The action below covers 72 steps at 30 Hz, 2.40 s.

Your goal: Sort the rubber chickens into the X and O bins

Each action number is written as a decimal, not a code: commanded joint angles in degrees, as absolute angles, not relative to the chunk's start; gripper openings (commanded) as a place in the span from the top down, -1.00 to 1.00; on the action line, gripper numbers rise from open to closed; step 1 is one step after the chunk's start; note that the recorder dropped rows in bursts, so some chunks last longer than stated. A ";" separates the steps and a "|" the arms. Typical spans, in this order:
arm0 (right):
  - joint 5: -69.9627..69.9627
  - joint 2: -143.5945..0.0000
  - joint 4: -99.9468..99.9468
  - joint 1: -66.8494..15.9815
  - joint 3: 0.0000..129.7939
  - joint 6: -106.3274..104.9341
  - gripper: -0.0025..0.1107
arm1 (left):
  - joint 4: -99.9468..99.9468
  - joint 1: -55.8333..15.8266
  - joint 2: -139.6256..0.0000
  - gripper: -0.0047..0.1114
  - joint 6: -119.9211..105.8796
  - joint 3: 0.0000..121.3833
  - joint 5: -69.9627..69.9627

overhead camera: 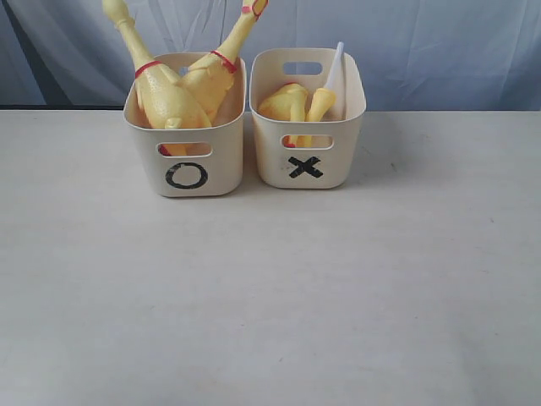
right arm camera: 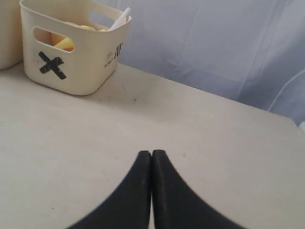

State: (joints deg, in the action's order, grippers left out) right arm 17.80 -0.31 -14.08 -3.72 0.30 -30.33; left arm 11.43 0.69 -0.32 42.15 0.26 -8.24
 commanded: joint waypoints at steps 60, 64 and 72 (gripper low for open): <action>16.94 0.00 -2.00 -3.38 0.00 -2.99 0.96 | 12.65 0.45 0.00 0.92 7.65 0.00 -12.48; 16.94 0.00 -2.00 -3.38 0.00 -2.99 0.96 | 12.54 0.45 0.00 0.92 7.65 0.00 -12.72; 17.06 0.00 -2.00 -3.38 0.00 -2.87 0.96 | 12.79 0.45 0.00 0.92 7.65 0.00 -12.87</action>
State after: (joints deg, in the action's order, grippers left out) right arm 17.32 -0.31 -2.35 -3.72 0.30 -2.77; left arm 13.28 0.69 -0.32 7.66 0.26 -12.99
